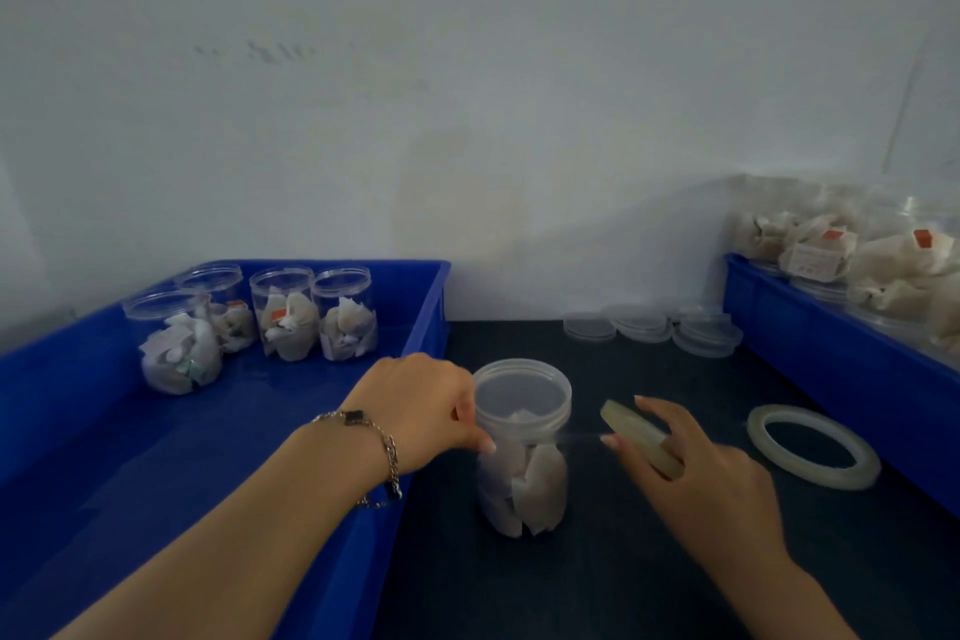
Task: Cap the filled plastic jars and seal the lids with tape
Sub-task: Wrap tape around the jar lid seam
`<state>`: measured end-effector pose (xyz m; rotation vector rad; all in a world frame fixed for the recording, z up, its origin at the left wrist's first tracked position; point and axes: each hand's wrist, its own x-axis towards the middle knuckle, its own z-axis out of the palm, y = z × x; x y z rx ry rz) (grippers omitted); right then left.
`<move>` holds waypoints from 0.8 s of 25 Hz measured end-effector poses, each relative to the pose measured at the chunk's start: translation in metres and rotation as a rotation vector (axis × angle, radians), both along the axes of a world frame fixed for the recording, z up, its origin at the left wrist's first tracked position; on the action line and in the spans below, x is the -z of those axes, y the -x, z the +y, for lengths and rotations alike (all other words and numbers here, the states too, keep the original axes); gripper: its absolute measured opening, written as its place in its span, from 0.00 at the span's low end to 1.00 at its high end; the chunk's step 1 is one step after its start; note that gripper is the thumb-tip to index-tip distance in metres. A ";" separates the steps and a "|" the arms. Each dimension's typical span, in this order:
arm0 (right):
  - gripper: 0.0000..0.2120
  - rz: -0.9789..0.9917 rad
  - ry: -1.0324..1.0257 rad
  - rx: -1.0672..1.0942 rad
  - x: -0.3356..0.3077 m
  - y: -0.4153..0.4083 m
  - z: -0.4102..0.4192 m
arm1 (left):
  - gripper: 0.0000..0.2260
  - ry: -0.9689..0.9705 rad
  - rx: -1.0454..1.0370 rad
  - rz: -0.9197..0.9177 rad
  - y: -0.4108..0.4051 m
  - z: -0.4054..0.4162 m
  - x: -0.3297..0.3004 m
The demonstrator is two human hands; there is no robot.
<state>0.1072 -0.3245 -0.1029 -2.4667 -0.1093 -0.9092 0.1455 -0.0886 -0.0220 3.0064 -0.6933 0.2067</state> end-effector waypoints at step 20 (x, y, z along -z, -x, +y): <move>0.38 0.163 0.015 -0.004 0.008 -0.008 -0.009 | 0.09 0.021 -0.019 0.106 0.002 0.008 -0.012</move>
